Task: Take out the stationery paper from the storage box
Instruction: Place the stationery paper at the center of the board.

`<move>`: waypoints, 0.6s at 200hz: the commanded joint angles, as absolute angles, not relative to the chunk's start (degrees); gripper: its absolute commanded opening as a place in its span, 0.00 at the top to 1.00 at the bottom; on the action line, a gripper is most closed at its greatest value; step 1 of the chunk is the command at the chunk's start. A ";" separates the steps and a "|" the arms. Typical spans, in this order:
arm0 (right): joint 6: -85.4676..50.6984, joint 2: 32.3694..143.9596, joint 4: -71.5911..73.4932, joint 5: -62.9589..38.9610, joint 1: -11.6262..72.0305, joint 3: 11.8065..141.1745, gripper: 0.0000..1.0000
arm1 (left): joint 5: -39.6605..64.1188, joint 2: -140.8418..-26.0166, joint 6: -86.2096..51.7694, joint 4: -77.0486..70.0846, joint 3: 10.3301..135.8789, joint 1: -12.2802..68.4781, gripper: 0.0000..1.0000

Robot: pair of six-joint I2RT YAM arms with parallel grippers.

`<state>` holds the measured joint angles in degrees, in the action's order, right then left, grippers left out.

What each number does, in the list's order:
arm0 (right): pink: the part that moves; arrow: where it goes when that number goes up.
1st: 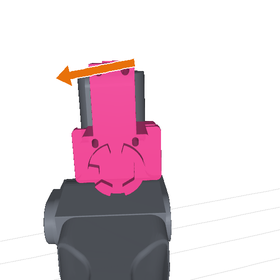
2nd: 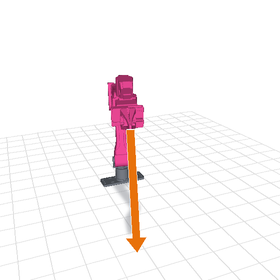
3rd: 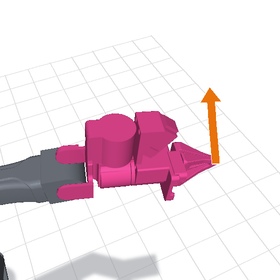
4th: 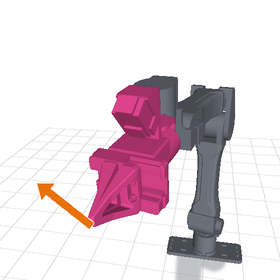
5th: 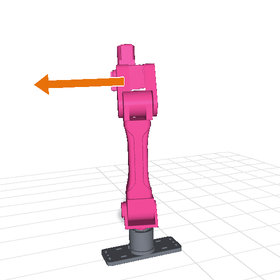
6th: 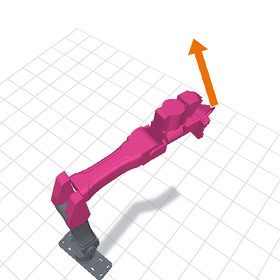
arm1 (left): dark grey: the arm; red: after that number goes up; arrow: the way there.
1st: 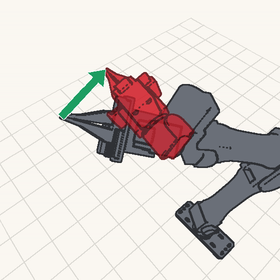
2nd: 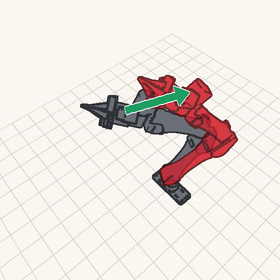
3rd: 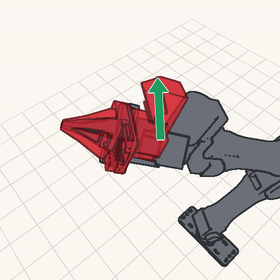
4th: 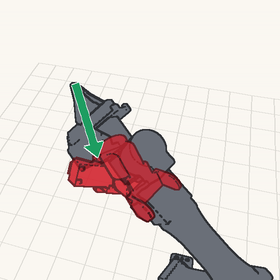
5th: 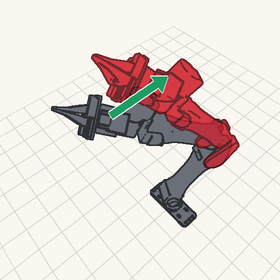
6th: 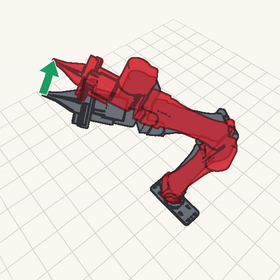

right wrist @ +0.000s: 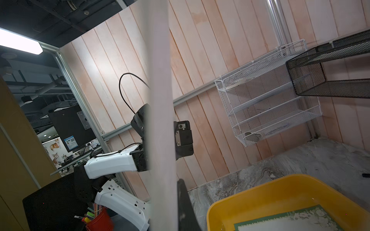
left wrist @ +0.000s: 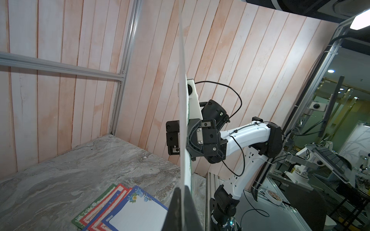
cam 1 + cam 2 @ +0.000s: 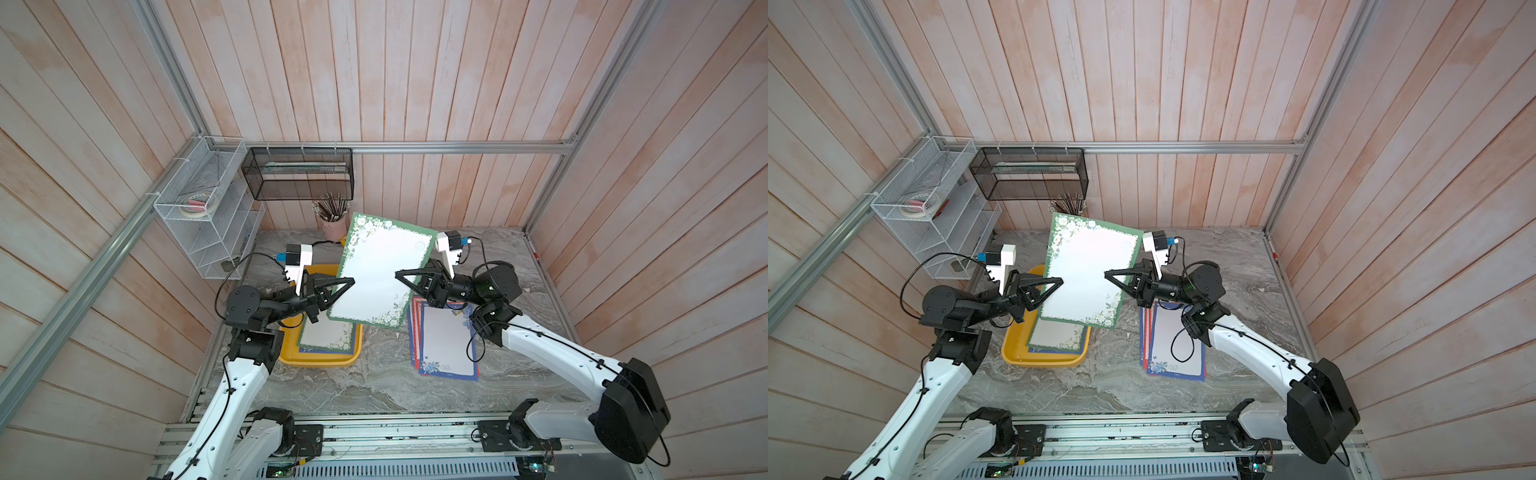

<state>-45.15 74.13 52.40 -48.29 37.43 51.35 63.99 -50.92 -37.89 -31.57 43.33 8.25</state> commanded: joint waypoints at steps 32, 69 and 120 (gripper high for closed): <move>-37.67 66.62 24.02 -43.22 30.73 54.74 1.00 | 50.47 -46.95 -24.69 -14.33 45.92 7.68 0.27; -28.87 62.84 -21.07 -41.51 16.27 58.66 1.00 | 27.16 -47.72 -14.46 0.41 48.34 7.23 0.21; -20.69 66.47 -36.42 -45.06 5.83 52.12 1.00 | 25.23 -53.08 -13.91 -2.35 46.56 6.56 0.21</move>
